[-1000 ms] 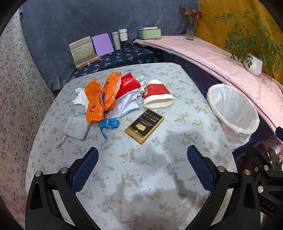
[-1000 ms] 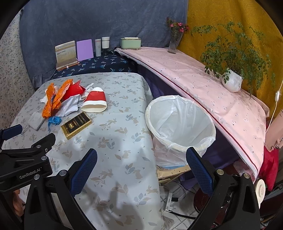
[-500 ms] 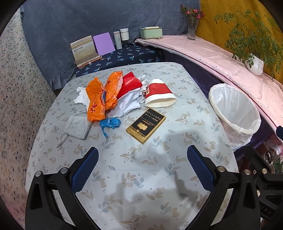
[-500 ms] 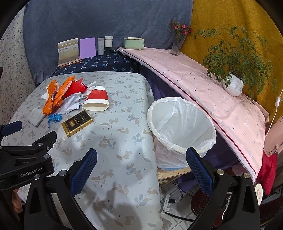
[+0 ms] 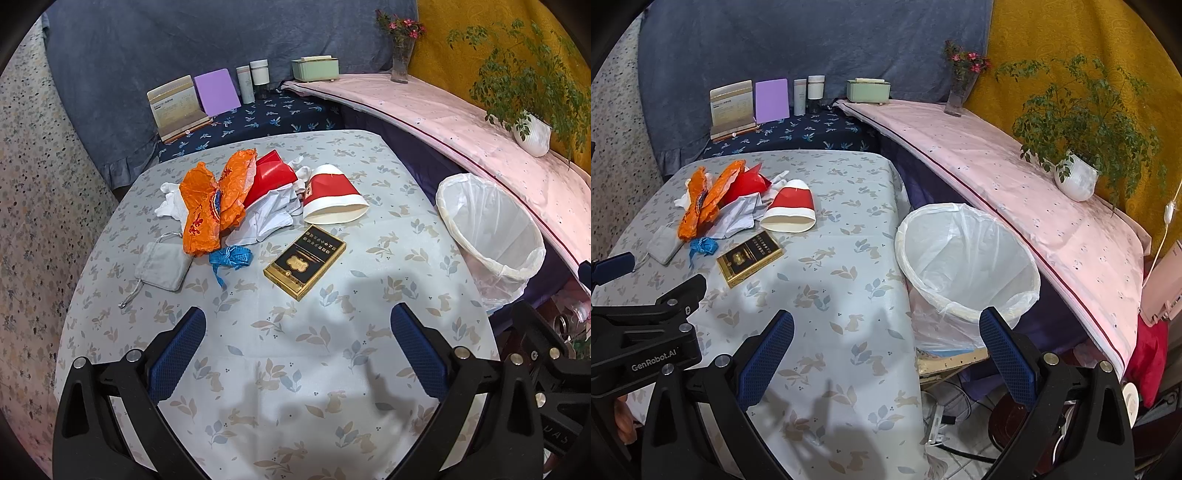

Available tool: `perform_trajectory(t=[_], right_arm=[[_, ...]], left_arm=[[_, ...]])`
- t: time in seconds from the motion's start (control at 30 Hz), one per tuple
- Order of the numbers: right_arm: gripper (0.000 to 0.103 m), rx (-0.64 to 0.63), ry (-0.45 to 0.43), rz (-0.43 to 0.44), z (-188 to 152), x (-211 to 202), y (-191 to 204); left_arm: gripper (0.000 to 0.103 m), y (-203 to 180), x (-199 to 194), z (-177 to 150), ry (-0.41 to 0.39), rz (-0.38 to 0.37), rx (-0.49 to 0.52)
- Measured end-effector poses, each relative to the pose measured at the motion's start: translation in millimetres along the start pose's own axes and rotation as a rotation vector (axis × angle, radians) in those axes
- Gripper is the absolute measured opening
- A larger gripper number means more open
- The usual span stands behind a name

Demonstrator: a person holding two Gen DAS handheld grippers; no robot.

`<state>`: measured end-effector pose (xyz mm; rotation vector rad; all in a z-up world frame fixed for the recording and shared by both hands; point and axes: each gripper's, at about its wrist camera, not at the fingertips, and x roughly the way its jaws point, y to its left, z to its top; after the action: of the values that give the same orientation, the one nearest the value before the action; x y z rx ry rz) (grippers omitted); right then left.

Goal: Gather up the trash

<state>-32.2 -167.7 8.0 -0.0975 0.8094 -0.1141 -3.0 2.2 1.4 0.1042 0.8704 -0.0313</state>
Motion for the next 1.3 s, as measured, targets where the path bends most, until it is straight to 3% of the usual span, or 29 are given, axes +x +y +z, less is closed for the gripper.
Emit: perform_trajectory(t=[1.3], right_arm=[[0.096,0.018,-0.006,-0.008,-1.6,-2.4,-3.3]], left_arm=[[0.096,-3.4,-3.8,-2.8,0.003,-0.004,0.008]])
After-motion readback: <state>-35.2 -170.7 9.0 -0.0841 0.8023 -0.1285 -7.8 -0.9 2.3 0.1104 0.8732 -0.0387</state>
